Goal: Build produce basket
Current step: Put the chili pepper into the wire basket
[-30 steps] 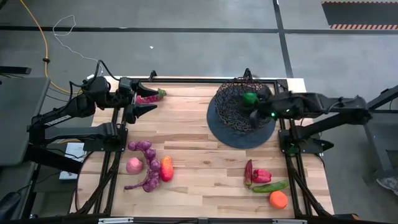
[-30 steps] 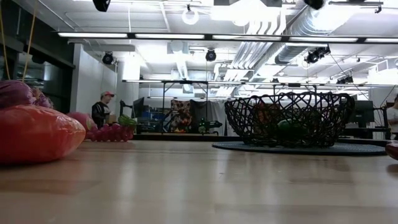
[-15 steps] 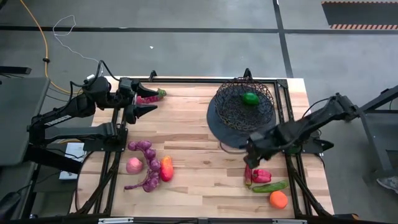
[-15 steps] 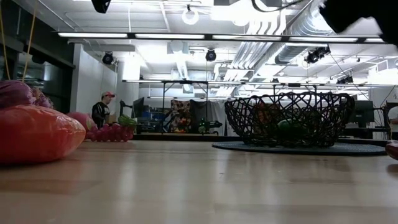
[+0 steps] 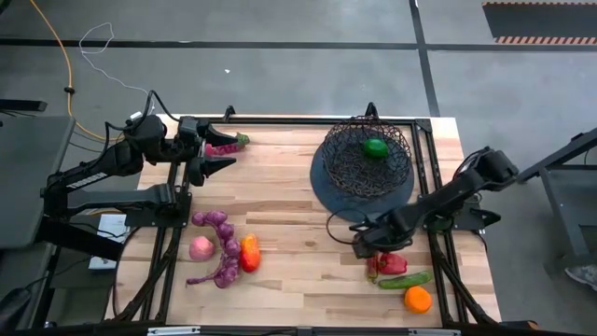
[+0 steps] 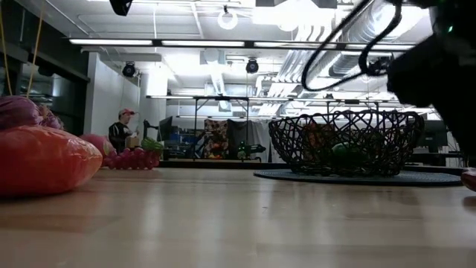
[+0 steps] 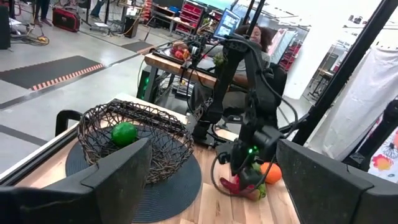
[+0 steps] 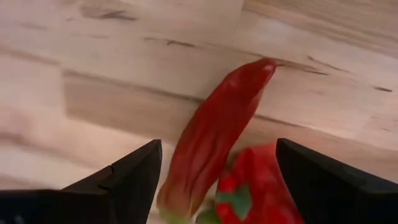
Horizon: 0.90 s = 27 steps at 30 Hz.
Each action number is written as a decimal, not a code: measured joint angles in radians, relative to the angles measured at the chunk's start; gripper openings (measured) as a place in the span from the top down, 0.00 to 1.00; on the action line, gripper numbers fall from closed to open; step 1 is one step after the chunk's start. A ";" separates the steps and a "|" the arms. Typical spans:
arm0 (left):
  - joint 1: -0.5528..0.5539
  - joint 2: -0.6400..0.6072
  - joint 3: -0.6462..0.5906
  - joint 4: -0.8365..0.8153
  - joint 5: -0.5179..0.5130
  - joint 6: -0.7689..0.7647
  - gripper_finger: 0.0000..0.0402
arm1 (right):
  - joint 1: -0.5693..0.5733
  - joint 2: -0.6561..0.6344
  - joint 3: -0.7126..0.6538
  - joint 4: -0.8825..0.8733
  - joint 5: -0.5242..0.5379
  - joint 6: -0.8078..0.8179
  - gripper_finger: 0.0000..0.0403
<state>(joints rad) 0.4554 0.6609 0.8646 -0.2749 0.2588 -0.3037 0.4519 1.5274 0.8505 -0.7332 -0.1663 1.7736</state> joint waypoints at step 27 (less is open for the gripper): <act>0.000 0.000 0.000 0.001 -0.065 0.001 0.17 | -0.048 0.121 0.052 -0.017 0.010 -0.129 0.72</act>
<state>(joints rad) 0.4557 0.6609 0.8646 -0.2740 0.1936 -0.3027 0.4041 1.6487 0.9029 -0.7505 -0.1566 1.6450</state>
